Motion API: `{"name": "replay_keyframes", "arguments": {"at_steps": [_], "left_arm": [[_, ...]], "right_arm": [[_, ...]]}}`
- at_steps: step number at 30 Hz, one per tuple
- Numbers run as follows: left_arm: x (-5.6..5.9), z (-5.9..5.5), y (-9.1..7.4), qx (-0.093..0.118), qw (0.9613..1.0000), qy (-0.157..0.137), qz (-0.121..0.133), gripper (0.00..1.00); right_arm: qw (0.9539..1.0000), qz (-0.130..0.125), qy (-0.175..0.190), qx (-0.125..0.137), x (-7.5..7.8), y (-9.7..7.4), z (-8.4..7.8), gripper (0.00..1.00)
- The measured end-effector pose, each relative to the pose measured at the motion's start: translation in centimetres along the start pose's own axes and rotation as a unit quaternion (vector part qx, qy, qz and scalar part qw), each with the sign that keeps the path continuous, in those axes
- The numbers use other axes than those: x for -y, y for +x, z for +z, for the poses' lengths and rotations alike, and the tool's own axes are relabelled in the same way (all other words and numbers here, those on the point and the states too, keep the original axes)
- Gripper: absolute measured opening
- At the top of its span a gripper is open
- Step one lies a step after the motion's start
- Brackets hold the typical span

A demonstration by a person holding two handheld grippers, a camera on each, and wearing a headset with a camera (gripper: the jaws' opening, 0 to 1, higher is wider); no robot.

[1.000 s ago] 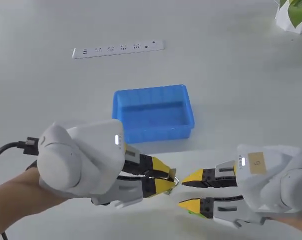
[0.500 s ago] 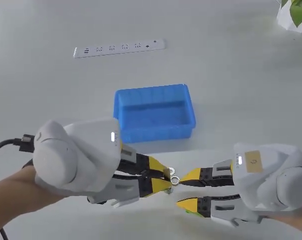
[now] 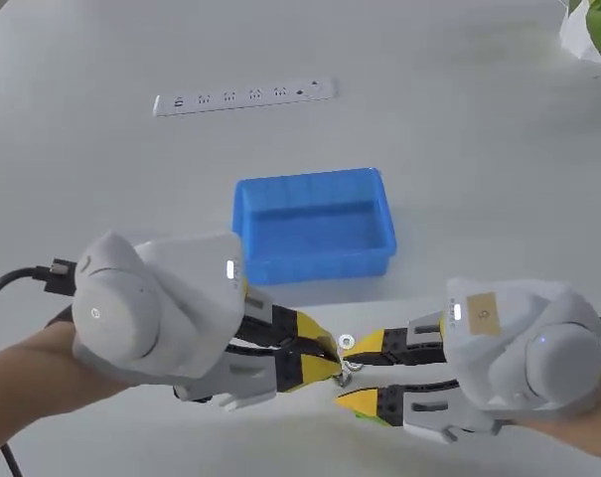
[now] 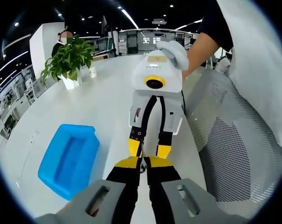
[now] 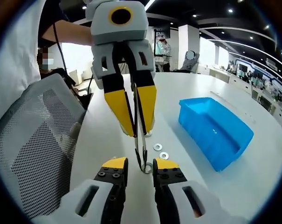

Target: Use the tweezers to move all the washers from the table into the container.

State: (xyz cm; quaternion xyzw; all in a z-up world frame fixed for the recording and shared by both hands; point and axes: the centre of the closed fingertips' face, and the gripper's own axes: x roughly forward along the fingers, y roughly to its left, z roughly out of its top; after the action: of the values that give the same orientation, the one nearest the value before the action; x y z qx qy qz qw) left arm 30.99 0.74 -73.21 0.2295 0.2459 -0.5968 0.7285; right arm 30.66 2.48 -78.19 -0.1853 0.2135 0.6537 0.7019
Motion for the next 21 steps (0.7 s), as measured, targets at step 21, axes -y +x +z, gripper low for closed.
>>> {"name": "replay_keyframes", "arguments": {"at_steps": [21], "left_arm": [[-0.18,0.12,0.47,-0.003,1.0000,0.003,-0.002,0.09]], "right_arm": [[0.9994,0.019,-0.028,-0.008,0.17,0.41,0.38,0.10]]}}
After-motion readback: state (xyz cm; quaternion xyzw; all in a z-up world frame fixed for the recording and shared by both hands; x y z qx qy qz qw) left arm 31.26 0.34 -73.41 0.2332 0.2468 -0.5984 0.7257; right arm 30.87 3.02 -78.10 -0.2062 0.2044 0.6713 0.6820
